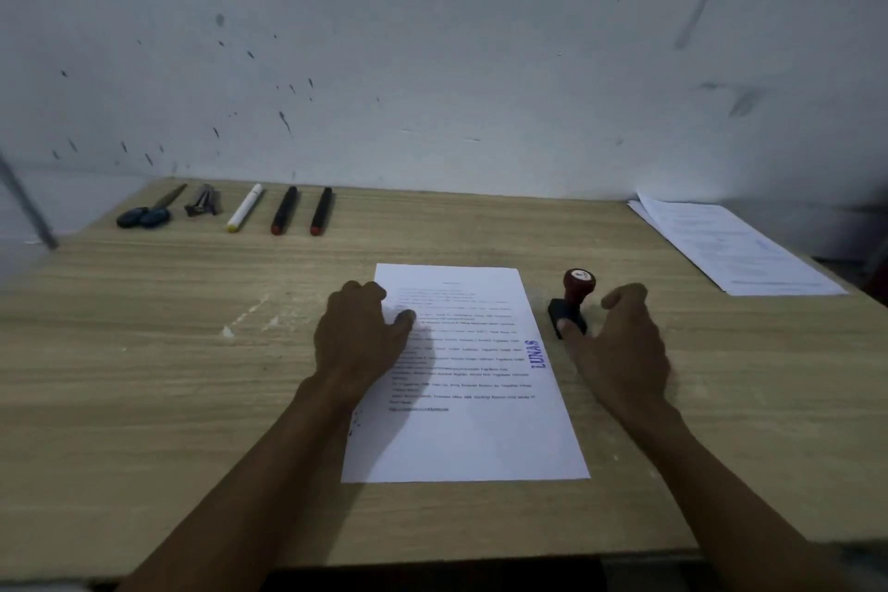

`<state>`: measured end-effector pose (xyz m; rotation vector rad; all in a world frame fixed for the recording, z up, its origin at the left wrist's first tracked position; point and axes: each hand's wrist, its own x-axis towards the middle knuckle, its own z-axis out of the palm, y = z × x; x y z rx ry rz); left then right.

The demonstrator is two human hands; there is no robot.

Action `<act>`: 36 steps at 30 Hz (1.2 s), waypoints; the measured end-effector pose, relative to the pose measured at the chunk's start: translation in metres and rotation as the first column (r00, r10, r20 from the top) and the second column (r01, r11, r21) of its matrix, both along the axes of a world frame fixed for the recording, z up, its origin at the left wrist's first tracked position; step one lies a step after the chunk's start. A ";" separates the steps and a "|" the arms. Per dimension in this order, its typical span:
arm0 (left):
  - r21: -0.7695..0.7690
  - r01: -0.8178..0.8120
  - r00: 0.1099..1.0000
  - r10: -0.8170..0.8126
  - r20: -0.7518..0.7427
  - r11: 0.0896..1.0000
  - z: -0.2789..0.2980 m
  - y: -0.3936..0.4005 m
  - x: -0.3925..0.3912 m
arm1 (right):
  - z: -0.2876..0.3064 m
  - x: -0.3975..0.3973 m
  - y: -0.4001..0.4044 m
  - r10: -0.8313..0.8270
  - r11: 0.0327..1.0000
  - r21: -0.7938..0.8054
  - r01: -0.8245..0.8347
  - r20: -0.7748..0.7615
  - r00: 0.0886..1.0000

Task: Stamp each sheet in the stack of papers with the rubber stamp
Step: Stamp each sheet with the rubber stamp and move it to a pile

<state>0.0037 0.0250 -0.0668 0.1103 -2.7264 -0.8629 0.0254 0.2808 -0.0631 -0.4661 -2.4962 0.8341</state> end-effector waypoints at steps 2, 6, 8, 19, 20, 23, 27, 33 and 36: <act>-0.127 -0.052 0.989 0.069 0.131 0.991 0.004 0.003 0.005 | -0.005 0.010 -0.006 -0.009 0.997 0.079 -0.001 0.133 0.991; -0.193 -0.046 0.970 0.090 0.224 0.980 0.006 0.013 0.010 | -0.019 0.025 -0.021 0.045 0.965 0.237 -0.111 0.266 0.963; -0.146 -0.067 0.962 0.103 0.254 0.987 0.009 0.016 0.010 | -0.024 0.029 -0.027 0.067 0.952 0.275 -0.133 0.237 0.969; 0.042 -0.175 0.945 0.156 0.287 0.984 0.016 0.027 0.007 | -0.023 0.032 -0.033 0.107 0.989 0.082 -0.123 0.175 0.979; 0.099 -0.168 0.957 0.138 0.254 0.981 0.014 0.028 0.007 | -0.023 0.032 -0.032 0.107 0.990 0.068 -0.120 0.171 0.980; 0.361 -0.136 0.986 0.091 0.138 0.923 0.016 0.030 0.009 | -0.022 0.034 -0.031 0.107 0.993 0.033 -0.114 0.169 0.980; 0.680 -0.123 0.992 0.073 0.101 0.723 0.023 0.019 0.006 | -0.021 0.035 -0.030 0.111 0.993 0.009 -0.114 0.174 0.978; 0.750 0.110 0.993 -0.034 -0.116 0.652 0.036 -0.005 0.012 | -0.015 0.040 -0.034 0.125 0.988 -0.116 -0.106 0.168 0.978; 0.805 0.206 0.977 -0.070 -0.202 0.556 0.051 -0.017 0.018 | -0.008 0.043 -0.037 0.248 0.928 -0.322 -0.190 0.149 0.957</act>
